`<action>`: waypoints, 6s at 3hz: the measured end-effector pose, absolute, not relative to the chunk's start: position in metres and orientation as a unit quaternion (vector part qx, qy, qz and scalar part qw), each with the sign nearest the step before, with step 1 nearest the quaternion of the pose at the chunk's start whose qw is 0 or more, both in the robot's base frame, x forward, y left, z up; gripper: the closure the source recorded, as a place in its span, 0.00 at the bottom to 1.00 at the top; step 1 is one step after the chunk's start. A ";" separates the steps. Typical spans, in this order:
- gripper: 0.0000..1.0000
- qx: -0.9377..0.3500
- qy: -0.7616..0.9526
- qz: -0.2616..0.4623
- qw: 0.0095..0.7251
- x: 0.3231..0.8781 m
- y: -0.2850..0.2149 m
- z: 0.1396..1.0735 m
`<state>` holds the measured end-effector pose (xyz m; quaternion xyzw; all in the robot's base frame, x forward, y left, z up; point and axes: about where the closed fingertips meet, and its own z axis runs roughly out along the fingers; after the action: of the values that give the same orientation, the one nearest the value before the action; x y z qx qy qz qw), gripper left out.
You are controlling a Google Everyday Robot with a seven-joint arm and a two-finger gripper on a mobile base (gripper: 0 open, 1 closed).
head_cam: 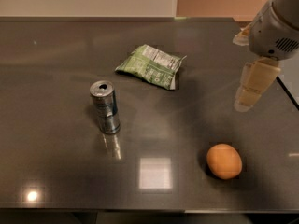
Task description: Pick green jalapeno chip bag
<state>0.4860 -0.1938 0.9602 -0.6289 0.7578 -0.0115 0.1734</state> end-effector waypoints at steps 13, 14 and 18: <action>0.39 -0.643 0.741 0.079 0.177 0.714 -0.035 0.852; 0.63 -0.647 0.738 0.084 0.173 0.711 -0.030 0.849; 1.00 -0.656 0.703 0.091 0.259 0.676 -0.042 0.944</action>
Offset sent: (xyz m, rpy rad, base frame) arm 0.0978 0.0377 -0.0335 0.0825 -0.0121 0.0725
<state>0.6763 -0.0418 0.9438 -0.6558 0.7033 0.0906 0.2589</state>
